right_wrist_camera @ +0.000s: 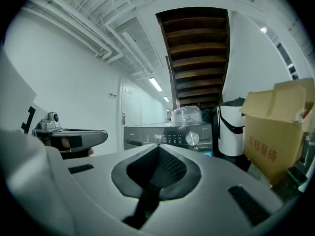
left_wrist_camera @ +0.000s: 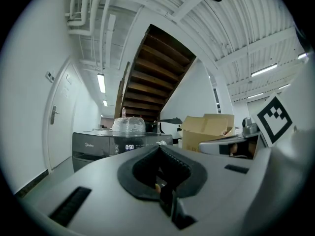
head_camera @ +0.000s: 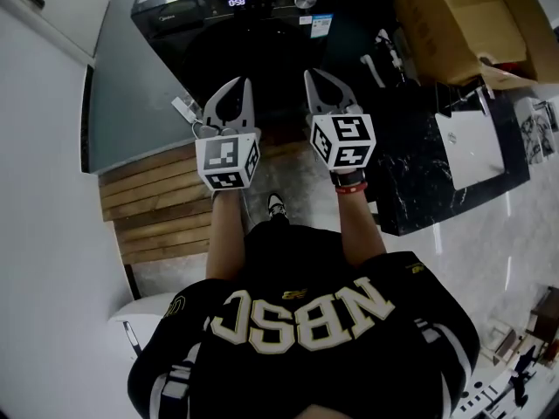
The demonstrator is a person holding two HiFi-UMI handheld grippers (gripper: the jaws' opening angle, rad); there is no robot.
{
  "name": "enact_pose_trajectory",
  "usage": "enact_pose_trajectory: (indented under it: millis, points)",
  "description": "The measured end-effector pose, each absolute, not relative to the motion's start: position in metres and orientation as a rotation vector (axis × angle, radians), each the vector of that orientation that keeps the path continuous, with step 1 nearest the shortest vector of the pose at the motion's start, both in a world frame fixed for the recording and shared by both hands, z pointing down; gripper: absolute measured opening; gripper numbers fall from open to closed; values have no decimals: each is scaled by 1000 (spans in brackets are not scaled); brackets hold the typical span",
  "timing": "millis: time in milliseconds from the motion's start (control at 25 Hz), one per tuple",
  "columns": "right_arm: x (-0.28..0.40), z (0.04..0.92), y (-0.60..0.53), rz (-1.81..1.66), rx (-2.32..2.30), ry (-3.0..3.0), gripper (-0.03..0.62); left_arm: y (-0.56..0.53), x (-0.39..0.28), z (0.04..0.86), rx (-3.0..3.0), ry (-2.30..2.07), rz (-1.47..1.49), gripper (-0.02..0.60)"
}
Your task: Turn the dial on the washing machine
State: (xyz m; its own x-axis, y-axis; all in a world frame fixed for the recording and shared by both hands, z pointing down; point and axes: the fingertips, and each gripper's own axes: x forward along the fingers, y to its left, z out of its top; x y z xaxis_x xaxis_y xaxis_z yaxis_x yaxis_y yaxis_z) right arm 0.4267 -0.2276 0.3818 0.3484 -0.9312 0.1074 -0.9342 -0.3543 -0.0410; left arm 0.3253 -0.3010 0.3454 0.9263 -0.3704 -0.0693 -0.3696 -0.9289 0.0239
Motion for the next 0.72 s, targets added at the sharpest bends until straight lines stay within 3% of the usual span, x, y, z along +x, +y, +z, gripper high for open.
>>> enact_pose_trajectory:
  millis: [720]
  points:
    - [536, 379, -311, 143, 2556, -1639, 8, -387, 436, 355, 3065, -463, -83, 14]
